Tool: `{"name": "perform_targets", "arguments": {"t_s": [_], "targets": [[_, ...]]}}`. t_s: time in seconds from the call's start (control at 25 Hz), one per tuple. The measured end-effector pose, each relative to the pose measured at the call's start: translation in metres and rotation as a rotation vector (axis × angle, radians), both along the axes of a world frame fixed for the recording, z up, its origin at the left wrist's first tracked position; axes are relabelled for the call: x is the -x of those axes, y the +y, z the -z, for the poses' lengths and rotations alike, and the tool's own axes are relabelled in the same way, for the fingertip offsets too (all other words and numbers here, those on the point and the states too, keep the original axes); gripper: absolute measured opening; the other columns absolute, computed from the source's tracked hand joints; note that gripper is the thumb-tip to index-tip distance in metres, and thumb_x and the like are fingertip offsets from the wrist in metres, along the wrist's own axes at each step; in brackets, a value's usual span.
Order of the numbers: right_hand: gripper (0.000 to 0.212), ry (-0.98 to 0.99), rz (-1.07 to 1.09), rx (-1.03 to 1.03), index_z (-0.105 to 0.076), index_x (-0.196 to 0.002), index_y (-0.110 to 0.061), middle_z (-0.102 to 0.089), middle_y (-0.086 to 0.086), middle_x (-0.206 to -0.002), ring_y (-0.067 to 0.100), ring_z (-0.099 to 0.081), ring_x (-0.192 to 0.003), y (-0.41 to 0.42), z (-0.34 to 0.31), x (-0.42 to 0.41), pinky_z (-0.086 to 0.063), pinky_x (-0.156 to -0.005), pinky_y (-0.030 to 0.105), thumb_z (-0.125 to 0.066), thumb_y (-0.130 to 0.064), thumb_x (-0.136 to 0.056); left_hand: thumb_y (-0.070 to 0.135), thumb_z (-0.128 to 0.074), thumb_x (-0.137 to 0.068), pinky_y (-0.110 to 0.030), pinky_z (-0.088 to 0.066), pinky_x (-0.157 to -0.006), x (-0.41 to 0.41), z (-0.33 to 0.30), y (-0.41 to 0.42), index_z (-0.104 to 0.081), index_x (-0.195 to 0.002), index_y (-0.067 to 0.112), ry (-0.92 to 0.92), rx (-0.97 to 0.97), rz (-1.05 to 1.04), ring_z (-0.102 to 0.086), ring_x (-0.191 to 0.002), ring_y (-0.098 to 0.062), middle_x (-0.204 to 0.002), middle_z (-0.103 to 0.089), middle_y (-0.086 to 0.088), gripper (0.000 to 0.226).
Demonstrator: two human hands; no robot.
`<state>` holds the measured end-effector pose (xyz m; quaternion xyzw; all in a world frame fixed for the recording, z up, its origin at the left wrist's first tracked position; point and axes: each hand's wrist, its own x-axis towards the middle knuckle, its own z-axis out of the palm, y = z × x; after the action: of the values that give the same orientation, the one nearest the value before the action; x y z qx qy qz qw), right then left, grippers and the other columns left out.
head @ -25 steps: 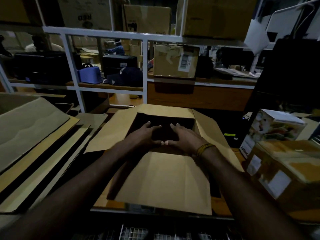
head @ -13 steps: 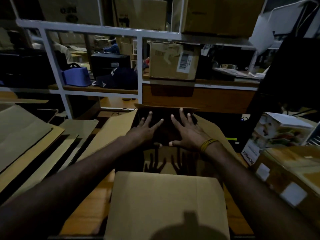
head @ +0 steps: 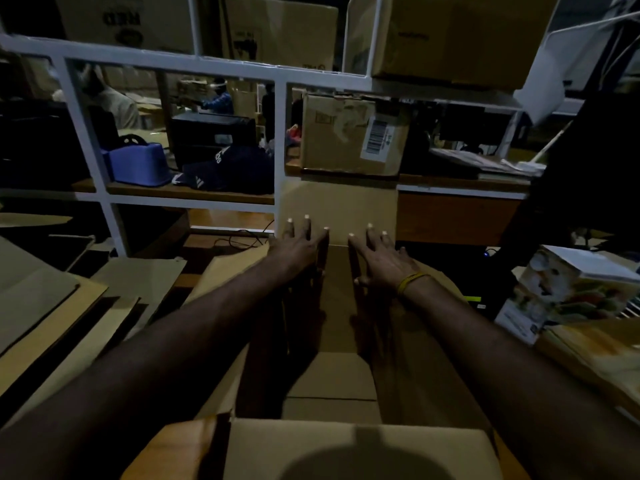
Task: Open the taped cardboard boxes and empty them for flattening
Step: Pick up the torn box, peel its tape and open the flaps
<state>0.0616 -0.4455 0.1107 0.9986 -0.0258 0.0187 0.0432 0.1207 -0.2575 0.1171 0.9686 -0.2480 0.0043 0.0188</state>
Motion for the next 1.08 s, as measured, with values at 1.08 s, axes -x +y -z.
{"name": "perform_targets", "arguments": {"t_s": [1.08], "targets": [[0.092, 0.097, 0.129, -0.050, -0.003, -0.157, -0.031, 0.006, 0.011, -0.165, 0.035, 0.002, -0.151, -0.014, 0.011, 0.037, -0.027, -0.113, 0.063, -0.065, -0.045, -0.091, 0.034, -0.065, -0.091, -0.055, -0.049, -0.096, 0.020, 0.022, 0.027, -0.023, -0.154, 0.032, -0.113, -0.035, -0.096, -0.040, -0.133, -0.036, -0.154, -0.030, -0.013, 0.075]]}}
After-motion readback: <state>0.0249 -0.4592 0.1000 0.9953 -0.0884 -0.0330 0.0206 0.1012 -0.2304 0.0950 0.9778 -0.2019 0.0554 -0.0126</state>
